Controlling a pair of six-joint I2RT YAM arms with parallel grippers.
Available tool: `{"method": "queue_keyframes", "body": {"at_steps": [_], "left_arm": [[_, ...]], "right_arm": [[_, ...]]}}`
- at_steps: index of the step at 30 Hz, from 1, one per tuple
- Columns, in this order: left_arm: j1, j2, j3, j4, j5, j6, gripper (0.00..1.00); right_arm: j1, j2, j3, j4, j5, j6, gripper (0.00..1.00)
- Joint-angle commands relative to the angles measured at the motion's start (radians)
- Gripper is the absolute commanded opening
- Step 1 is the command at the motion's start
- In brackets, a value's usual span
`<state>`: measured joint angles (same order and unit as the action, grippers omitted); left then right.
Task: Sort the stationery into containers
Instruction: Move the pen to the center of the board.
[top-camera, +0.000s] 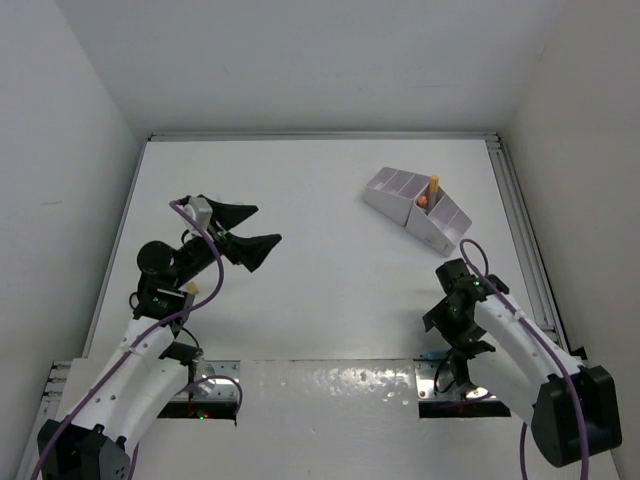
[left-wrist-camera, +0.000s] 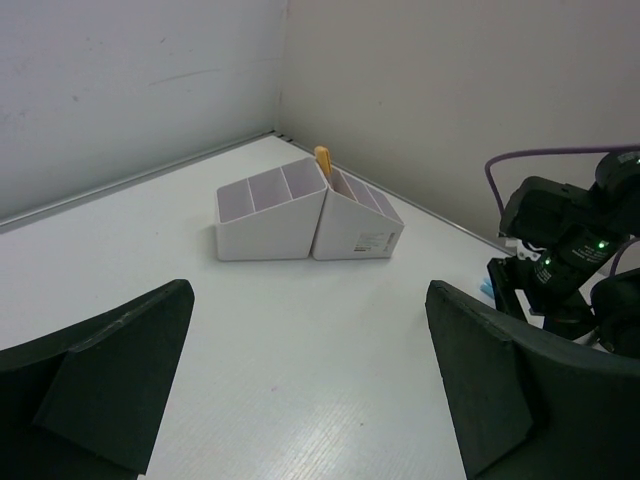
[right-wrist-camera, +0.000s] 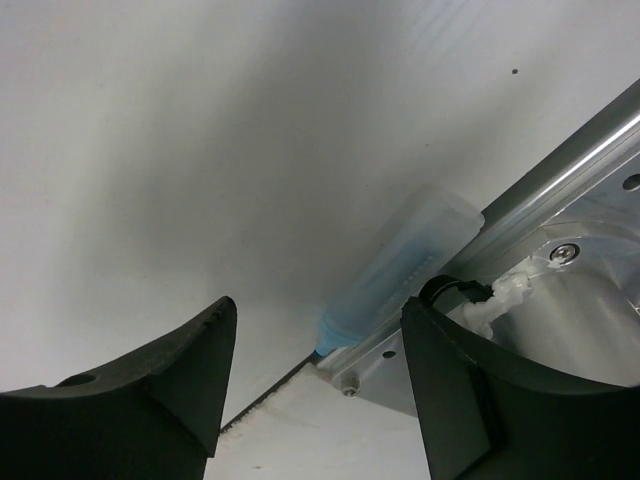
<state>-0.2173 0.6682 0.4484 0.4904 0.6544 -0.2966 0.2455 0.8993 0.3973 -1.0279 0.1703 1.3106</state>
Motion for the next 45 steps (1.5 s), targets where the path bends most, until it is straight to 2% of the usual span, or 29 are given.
{"method": "queue_keyframes", "body": {"at_steps": [1, 7, 16, 19, 30, 35, 36, 37, 39, 45], "left_arm": [[-0.005, -0.005, -0.001, 0.05, -0.016, -0.004, 1.0], [-0.004, -0.01, 0.003, 0.039, -0.027, 0.007, 1.0], [-0.004, 0.002, 0.009, 0.039, -0.032, 0.007, 1.0], [-0.004, 0.002, 0.013, 0.031, -0.032, 0.013, 1.0], [-0.002, 0.005, 0.024, 0.014, -0.038, 0.022, 1.0], [-0.004, -0.001, 0.023, 0.01, -0.041, 0.025, 1.0], [-0.004, -0.002, 0.021, 0.008, -0.041, 0.027, 1.0], [-0.004, -0.004, 0.021, 0.007, -0.041, 0.025, 1.0], [-0.002, -0.007, 0.019, 0.007, -0.041, 0.025, 1.0], [-0.004, -0.009, 0.016, 0.007, -0.044, 0.028, 1.0]], "right_arm": [[0.021, 0.053, 0.04, -0.163, -0.026, -0.051, 0.66], [0.023, 0.105, -0.055, -0.02, -0.042, -0.036, 0.66], [0.024, 0.154, -0.06, 0.144, 0.003, -0.096, 0.61], [0.029, 0.206, -0.074, 0.299, -0.028, -0.163, 0.59], [0.075, 0.279, 0.058, 0.411, 0.038, -0.263, 0.53], [0.081, 0.303, 0.045, 0.477, 0.006, -0.309, 0.41], [0.087, 0.311, 0.043, 0.492, -0.005, -0.329, 0.37], [0.09, 0.325, 0.046, 0.509, -0.024, -0.37, 0.29], [0.118, 0.339, 0.07, 0.516, -0.031, -0.41, 0.22], [0.219, 0.424, 0.166, 0.618, -0.055, -0.583, 0.14]]}}
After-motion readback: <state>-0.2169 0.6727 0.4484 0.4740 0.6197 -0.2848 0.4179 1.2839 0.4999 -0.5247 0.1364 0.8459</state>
